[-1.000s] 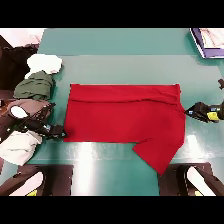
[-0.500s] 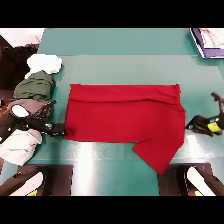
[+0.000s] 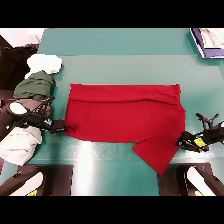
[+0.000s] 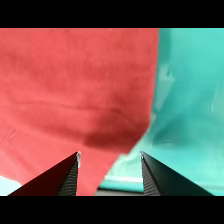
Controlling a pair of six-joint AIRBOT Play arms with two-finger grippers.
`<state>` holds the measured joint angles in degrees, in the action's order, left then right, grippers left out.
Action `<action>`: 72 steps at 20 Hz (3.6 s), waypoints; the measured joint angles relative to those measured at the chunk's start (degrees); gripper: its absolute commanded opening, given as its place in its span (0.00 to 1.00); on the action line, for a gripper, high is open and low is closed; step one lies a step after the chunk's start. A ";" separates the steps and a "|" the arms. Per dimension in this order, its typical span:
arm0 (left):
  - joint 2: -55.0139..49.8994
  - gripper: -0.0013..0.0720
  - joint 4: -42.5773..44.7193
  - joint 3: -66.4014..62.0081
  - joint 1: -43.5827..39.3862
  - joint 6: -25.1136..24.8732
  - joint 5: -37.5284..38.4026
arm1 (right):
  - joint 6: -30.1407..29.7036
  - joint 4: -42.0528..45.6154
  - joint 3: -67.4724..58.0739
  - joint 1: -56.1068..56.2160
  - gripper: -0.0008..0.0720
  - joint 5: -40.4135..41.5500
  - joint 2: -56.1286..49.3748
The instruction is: Fold the shirts.
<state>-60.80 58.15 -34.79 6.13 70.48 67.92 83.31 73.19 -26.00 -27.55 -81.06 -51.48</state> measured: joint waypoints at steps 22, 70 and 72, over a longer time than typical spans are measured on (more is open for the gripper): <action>12.50 0.05 -4.24 -9.73 -0.02 4.15 8.94 | -0.46 -3.32 -20.48 1.66 0.03 -9.70 13.75; -23.28 0.05 -10.64 -34.99 -0.09 2.95 1.73 | -21.29 -23.32 -47.21 3.08 0.04 3.37 -48.50; -23.28 0.05 -10.49 -34.99 -1.05 3.10 1.51 | -22.01 -23.39 -47.54 3.72 0.03 2.80 -48.63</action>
<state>-84.07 47.66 -69.78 5.08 73.58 69.43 61.30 49.80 -73.54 -23.83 -78.26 -100.12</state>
